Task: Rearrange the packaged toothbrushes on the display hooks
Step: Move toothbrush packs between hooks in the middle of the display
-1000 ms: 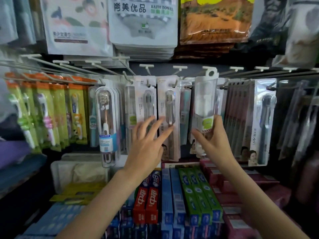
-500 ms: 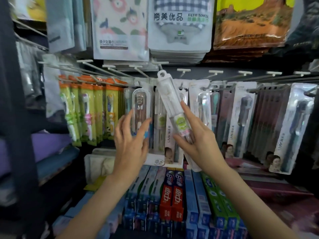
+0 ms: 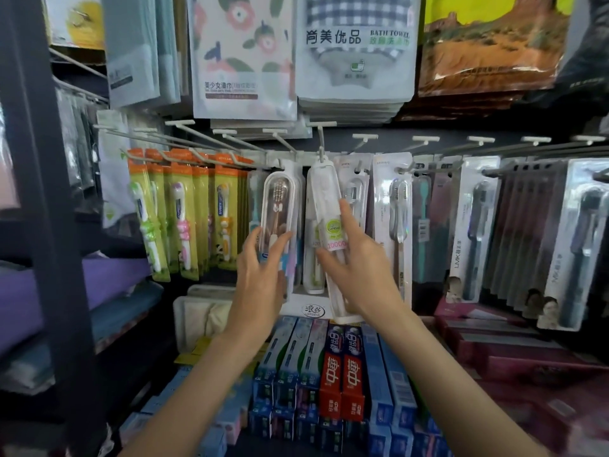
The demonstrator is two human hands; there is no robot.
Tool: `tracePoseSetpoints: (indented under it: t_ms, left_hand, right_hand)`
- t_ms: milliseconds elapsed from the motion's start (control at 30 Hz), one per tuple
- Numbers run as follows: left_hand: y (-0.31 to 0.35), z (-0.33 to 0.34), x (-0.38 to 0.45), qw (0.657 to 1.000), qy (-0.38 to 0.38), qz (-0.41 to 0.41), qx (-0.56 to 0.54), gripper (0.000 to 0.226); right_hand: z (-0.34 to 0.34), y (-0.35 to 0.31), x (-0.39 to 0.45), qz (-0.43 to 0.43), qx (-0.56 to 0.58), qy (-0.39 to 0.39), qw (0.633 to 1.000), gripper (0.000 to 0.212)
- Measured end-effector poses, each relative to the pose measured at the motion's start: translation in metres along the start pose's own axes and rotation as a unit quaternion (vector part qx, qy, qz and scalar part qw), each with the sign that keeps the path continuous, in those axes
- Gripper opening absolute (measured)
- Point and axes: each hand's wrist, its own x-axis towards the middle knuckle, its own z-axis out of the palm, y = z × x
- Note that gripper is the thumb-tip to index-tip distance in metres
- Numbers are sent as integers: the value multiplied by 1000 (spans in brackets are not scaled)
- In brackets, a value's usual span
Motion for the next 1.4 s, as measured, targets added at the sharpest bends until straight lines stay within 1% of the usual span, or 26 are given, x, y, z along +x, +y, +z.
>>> tracePoseSetpoints:
  t_ms: [133,233,300,367,433,467,567,600,633,667,700,733,767,800,867,933,1000,1067,1100,1200,1233,1300,1400]
  left_hand:
    - [-6,-3,0,1000,-3,-14,14,73]
    - [-7,-6,0,1000,-16,-13,18,69]
    - [-7,-7,-3,1000,-13,-16,10,68]
    - [-6,-8,-7,1000,-1,-21,11,67]
    - [-3,-7,-9,999,30,-8,29,64]
    - [1,-6,-9,998,46,5,37,61]
    - [20,-3,-2,995,80,52,26,49]
    - [28,-1,1,994,83,65,11,48]
    - [38,2,2,994,80,74,-6,48]
    - [47,6,3,994,70,81,-23,49]
    - [57,10,3,994,54,90,-40,50]
    - [67,15,2,993,33,101,-54,49]
    - [75,21,1,992,9,113,-60,48]
    - [81,27,0,991,-12,123,-60,47]
    - [92,37,2,990,-39,120,-57,46]
    - [101,46,9,993,-63,78,-56,50]
    - [106,54,19,994,-80,35,-67,51]
    - [107,59,30,992,-88,-12,-93,45]
    - [106,61,34,991,-90,-29,-91,40]
    - [99,63,38,993,-99,-27,-50,19]
    - [97,63,38,994,-98,-24,-49,16]
    - [93,63,38,994,-89,-14,-54,13]
    - [90,64,36,995,-76,0,-67,14]
  right_hand:
    - [20,-1,0,27,-54,2,998,85]
    - [34,4,-4,56,-95,-30,993,93]
    - [31,6,-13,74,-126,-67,987,85]
    - [19,8,-26,57,-137,-79,986,63]
    - [-4,10,-32,28,-105,-40,993,36]
    - [-18,12,-33,18,-97,-7,995,29]
    - [-58,27,-24,6,-103,133,986,23]
    - [-67,36,-22,12,-110,162,981,25]
    - [-71,46,-20,32,-114,164,979,31]
    - [-71,55,-21,67,-110,137,982,40]
    - [-68,64,-25,110,-93,91,985,47]
    - [-62,71,-29,146,-65,41,986,50]
    - [-56,76,-35,162,-38,3,986,48]
    - [-51,81,-41,161,-23,-14,987,42]
    - [-46,86,-47,150,6,-3,989,29]
    - [-47,89,-47,151,35,-10,988,19]
    - [-49,91,-45,137,41,-50,989,16]
    - [-51,96,-43,113,37,-83,989,19]
    - [-54,99,-41,102,32,-76,991,24]
    - [-65,107,-22,101,-18,33,994,33]
    - [-67,109,-13,103,-42,50,993,37]
    - [-63,114,6,125,-58,53,989,50]
    - [-52,126,33,190,-23,76,979,61]
